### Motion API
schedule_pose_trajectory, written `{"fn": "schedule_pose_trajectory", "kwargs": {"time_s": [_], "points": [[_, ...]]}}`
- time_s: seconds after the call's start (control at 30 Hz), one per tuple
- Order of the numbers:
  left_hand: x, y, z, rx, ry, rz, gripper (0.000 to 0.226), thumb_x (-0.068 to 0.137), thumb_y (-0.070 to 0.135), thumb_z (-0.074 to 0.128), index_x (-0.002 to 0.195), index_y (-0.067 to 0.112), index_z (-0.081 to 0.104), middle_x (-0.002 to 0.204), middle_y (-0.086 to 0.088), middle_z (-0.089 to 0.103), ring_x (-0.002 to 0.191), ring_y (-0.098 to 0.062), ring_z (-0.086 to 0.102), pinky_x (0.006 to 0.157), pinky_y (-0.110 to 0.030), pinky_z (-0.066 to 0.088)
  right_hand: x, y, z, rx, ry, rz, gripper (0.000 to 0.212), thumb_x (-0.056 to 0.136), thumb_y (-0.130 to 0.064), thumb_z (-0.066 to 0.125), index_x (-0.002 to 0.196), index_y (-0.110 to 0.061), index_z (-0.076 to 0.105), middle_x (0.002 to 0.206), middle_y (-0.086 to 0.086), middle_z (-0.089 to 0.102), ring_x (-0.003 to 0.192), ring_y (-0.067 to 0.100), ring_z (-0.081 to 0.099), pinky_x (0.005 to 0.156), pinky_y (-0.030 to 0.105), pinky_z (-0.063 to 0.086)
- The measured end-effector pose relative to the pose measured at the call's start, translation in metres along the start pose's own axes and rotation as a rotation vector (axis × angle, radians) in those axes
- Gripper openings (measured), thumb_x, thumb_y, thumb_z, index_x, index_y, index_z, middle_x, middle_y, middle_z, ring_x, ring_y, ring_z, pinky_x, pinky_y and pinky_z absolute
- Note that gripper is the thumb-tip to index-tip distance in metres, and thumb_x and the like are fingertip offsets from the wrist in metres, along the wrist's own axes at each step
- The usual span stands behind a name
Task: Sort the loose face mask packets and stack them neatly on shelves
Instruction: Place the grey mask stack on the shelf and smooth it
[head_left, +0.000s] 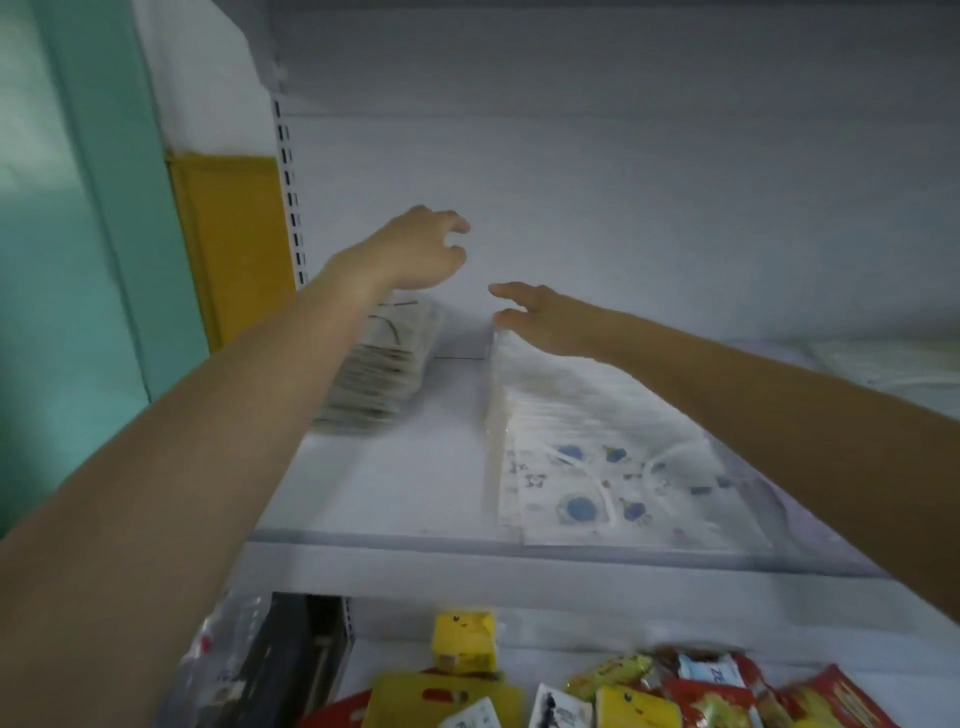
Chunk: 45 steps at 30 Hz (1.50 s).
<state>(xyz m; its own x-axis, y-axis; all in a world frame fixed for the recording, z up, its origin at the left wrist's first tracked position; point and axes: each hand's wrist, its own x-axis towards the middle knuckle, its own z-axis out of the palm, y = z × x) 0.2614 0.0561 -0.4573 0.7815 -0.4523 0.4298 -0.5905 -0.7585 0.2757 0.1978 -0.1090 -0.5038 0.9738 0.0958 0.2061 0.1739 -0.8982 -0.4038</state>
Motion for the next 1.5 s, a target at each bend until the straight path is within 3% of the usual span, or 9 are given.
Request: {"fn": "schedule_pose_trajectory", "kwargs": {"time_s": [0.27, 0.5, 0.63, 0.73, 0.9, 1.03, 1.13, 1.33, 1.5], "points": [[-0.067, -0.088, 0.01, -0.284, -0.207, -0.4, 0.042, 0.095, 0.033, 0.048, 0.136, 0.039, 0.045, 0.15, 0.008, 0.033, 0.132, -0.013, 0.032, 0.105, -0.037, 0.026, 0.021, -0.067, 0.064, 0.574, -0.179, 0.187, 0.065, 0.093, -0.053, 0.042, 0.148, -0.036, 0.011, 0.154, 0.0, 0.02, 0.132, 0.03, 0.035, 0.095, 0.037, 0.042], [-0.081, -0.096, 0.032, -0.598, -0.235, -0.46, 0.015, 0.095, 0.04, 0.042, 0.1, 0.044, 0.056, 0.11, 0.007, 0.055, 0.102, -0.018, 0.055, 0.103, -0.045, 0.039, 0.041, -0.077, 0.087, 0.693, -0.178, 0.283, 0.008, 0.093, -0.029, 0.044, 0.095, -0.024, 0.049, 0.097, 0.002, 0.052, 0.077, 0.016, 0.055, 0.056, 0.027, 0.051], [-0.082, -0.1, 0.036, -0.66, -0.176, -0.473, 0.019, 0.095, 0.038, 0.043, 0.109, 0.042, 0.056, 0.106, 0.01, 0.054, 0.104, -0.017, 0.053, 0.104, -0.044, 0.038, 0.049, -0.079, 0.092, 0.913, -0.274, 0.417, 0.016, 0.089, -0.027, 0.046, 0.079, -0.016, 0.052, 0.079, 0.005, 0.057, 0.072, 0.02, 0.056, 0.068, 0.028, 0.048], [-0.083, -0.1, 0.037, -0.735, -0.145, -0.467, 0.017, 0.095, 0.032, 0.043, 0.081, 0.035, 0.052, 0.094, 0.005, 0.057, 0.094, -0.018, 0.058, 0.098, -0.044, 0.044, 0.051, -0.084, 0.092, 0.982, -0.291, 0.467, 0.021, 0.088, -0.028, 0.046, 0.073, -0.015, 0.051, 0.072, 0.004, 0.057, 0.067, 0.019, 0.055, 0.068, 0.027, 0.045], [-0.085, -0.098, 0.039, -0.838, -0.07, -0.471, 0.018, 0.093, 0.026, 0.046, 0.076, 0.032, 0.051, 0.085, 0.004, 0.057, 0.078, -0.014, 0.059, 0.076, -0.032, 0.05, 0.052, -0.084, 0.093, 1.064, -0.297, 0.468, 0.021, 0.085, -0.026, 0.048, 0.071, -0.012, 0.054, 0.07, 0.006, 0.059, 0.067, 0.022, 0.057, 0.071, 0.028, 0.047], [-0.083, -0.099, 0.047, -0.779, 0.011, -0.445, 0.034, 0.091, 0.033, 0.05, 0.125, 0.032, 0.054, 0.109, 0.007, 0.053, 0.098, -0.015, 0.056, 0.081, -0.03, 0.046, 0.051, -0.08, 0.094, 1.142, -0.29, 0.419, 0.02, 0.085, -0.024, 0.047, 0.07, -0.011, 0.054, 0.066, 0.007, 0.06, 0.065, 0.023, 0.058, 0.067, 0.027, 0.049], [-0.083, -0.095, 0.049, -0.749, 0.044, -0.422, 0.044, 0.091, 0.036, 0.051, 0.134, 0.03, 0.047, 0.117, 0.006, 0.05, 0.104, -0.016, 0.052, 0.081, -0.03, 0.042, 0.05, -0.076, 0.091, 1.183, -0.267, 0.4, 0.017, 0.084, -0.022, 0.047, 0.071, -0.013, 0.052, 0.067, 0.007, 0.058, 0.065, 0.022, 0.058, 0.067, 0.027, 0.049], [-0.083, -0.094, 0.041, -1.073, -0.146, -0.526, 0.003, 0.089, 0.023, 0.058, 0.09, 0.021, 0.06, 0.084, -0.003, 0.067, 0.074, -0.02, 0.066, 0.065, -0.028, 0.053, 0.048, -0.069, 0.088, 1.249, -0.278, 0.413, 0.017, 0.088, -0.02, 0.047, 0.074, -0.012, 0.052, 0.071, 0.008, 0.058, 0.064, 0.022, 0.058, 0.066, 0.028, 0.048], [-0.087, -0.1, 0.036, -1.18, -0.19, -0.609, 0.014, 0.09, 0.028, 0.058, 0.082, 0.018, 0.064, 0.069, -0.004, 0.069, 0.061, -0.019, 0.068, 0.053, -0.026, 0.055, 0.044, -0.064, 0.085, 1.201, -0.347, 0.365, 0.015, 0.089, -0.02, 0.045, 0.077, -0.015, 0.052, 0.064, 0.005, 0.062, 0.06, 0.019, 0.059, 0.061, 0.027, 0.046]]}}
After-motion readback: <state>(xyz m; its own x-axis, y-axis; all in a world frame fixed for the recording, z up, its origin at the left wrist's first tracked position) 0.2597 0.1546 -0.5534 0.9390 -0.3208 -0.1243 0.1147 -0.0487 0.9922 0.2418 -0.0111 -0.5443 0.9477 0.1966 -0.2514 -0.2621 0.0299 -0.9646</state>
